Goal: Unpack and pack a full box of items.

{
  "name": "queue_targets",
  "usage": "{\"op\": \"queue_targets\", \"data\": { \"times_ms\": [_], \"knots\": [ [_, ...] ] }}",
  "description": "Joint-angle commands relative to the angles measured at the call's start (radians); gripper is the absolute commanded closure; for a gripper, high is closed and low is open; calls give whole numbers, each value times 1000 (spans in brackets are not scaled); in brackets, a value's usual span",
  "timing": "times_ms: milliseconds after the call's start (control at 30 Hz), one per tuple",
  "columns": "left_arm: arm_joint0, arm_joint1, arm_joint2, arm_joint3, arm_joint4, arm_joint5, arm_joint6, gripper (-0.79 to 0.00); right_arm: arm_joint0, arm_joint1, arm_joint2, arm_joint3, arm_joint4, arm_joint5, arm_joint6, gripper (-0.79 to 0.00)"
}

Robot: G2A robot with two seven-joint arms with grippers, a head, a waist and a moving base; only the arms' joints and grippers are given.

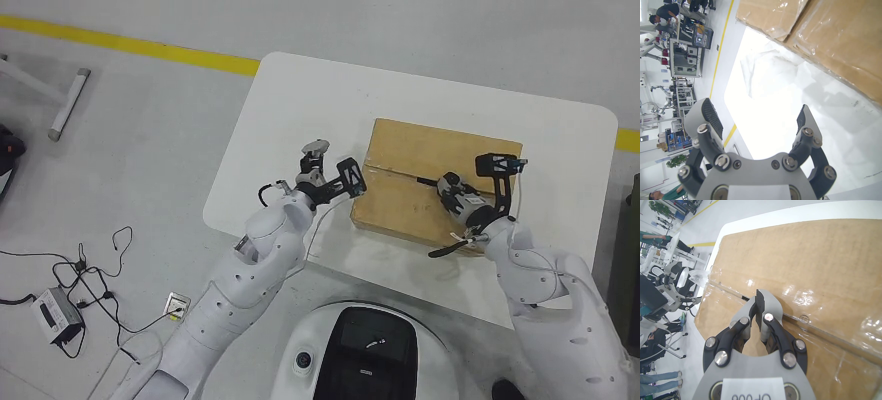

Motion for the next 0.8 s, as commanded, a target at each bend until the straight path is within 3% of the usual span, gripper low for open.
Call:
{"op": "queue_targets", "data": {
  "times_ms": [0, 33, 67, 133, 200, 233, 333, 767],
  "knots": [
    [-23, -5, 8, 39, 2, 25, 10, -711, -2, 0, 3, -3, 0, 1, 1, 0],
    [-32, -7, 12, 53, 7, 38, 10, -625, -3, 0, 4, -5, -1, 1, 2, 0],
    [-40, -11, 14, 62, -3, 56, 14, -453, -3, 0, 5, -6, -1, 0, 2, 0],
    [-55, -15, 20, 79, -1, 80, 19, -348, -5, 0, 7, -7, -2, 1, 2, 0],
    [-65, -21, 23, 81, -30, 92, 30, -323, -6, 0, 8, -8, -2, 2, 2, 0],
    [-71, -22, 28, 80, -21, 92, 36, -169, -6, 0, 8, -9, -4, 1, 3, 0],
    [-74, -25, 36, 74, -17, 96, 54, 0, -7, 0, 9, -9, -5, 1, 4, 0],
    [-30, -24, 9, -32, 10, 97, 61, 0, -2, -4, -8, -7, -5, 4, 2, 0]
  ]
}}
